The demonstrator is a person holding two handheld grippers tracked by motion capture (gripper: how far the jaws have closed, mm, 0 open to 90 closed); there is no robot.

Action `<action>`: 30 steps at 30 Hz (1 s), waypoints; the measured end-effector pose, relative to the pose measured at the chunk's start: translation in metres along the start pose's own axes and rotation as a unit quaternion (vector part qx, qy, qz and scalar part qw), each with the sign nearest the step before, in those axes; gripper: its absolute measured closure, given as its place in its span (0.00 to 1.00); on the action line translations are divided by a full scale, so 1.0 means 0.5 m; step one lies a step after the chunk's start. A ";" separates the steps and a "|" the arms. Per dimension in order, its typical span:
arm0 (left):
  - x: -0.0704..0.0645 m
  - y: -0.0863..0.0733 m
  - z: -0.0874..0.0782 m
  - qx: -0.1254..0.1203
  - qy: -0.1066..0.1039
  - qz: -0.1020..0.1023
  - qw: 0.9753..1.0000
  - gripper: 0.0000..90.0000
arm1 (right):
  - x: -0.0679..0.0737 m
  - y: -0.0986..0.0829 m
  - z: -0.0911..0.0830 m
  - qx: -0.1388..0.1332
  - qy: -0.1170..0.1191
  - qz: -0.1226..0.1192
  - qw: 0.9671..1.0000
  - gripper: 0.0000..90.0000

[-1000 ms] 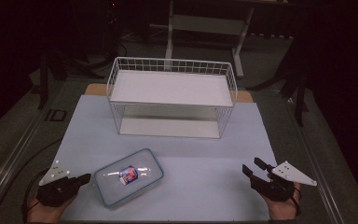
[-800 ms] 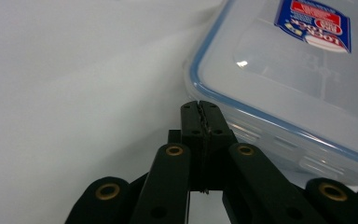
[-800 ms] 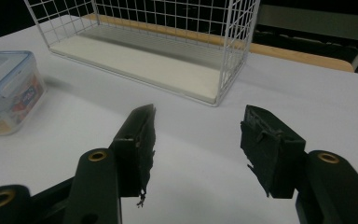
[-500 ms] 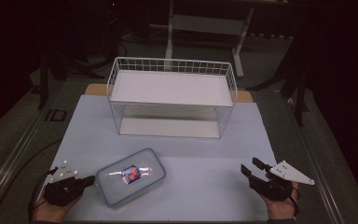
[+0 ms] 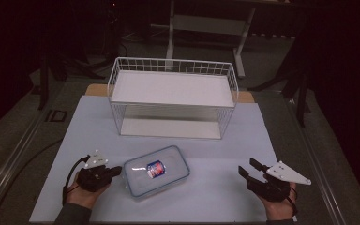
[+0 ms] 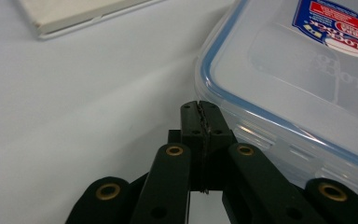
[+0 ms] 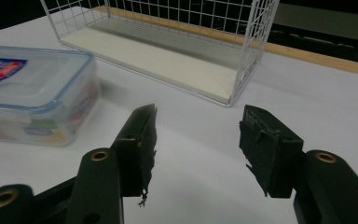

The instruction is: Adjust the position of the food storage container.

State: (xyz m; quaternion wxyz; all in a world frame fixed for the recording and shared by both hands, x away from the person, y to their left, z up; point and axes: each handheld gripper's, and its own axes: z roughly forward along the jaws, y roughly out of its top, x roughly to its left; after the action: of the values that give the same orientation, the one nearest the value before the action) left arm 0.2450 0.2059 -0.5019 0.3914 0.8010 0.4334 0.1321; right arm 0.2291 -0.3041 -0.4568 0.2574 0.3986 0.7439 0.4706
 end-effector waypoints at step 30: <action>-0.095 0.009 0.022 -0.005 -0.033 0.042 0.999 1.00 | 0.025 0.004 0.039 0.020 0.034 -0.020 0.999 0.59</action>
State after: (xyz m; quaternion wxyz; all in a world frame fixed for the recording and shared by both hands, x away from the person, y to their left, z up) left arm 0.2255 0.1609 -0.4996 0.4032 0.8208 0.3852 0.1239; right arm 0.2377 -0.2837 -0.4632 0.2330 0.3722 0.7694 0.4639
